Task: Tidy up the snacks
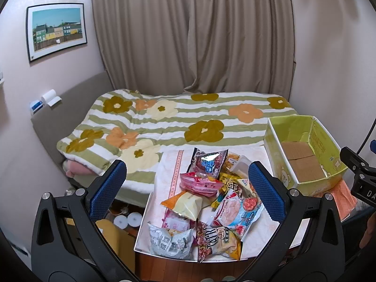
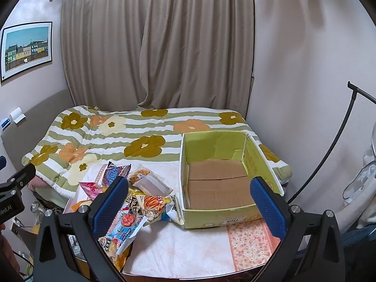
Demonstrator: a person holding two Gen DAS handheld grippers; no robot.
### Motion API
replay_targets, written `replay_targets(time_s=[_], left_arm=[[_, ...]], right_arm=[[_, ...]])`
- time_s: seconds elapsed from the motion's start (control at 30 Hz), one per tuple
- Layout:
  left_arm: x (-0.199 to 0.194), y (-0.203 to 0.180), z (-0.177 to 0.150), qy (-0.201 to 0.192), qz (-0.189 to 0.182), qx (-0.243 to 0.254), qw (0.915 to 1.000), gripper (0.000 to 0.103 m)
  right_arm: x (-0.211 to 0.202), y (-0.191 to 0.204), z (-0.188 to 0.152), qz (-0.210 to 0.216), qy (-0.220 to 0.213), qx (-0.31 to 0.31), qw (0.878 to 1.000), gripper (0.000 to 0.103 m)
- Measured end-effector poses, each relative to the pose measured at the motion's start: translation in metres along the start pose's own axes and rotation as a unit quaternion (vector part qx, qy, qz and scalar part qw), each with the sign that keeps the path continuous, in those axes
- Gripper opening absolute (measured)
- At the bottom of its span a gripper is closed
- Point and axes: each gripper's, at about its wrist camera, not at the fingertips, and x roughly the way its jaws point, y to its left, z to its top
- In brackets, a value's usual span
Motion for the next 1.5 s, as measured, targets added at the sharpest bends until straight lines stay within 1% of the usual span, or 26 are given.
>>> replay_targets(time_s=[1.1,1.5], left_arm=[[0.0001,-0.0046,0.0046,0.007,0.000,0.005,1.0000,0.103],[-0.0066,-0.0047,-0.0019,0.007,0.000,0.002,1.0000,0.103]], right_arm=[[-0.0004,-0.0006,0.0027,0.010,0.003,0.004,1.000,0.103],[-0.0066,0.0028,0.0021,0.016,0.003,0.005,1.000,0.103]])
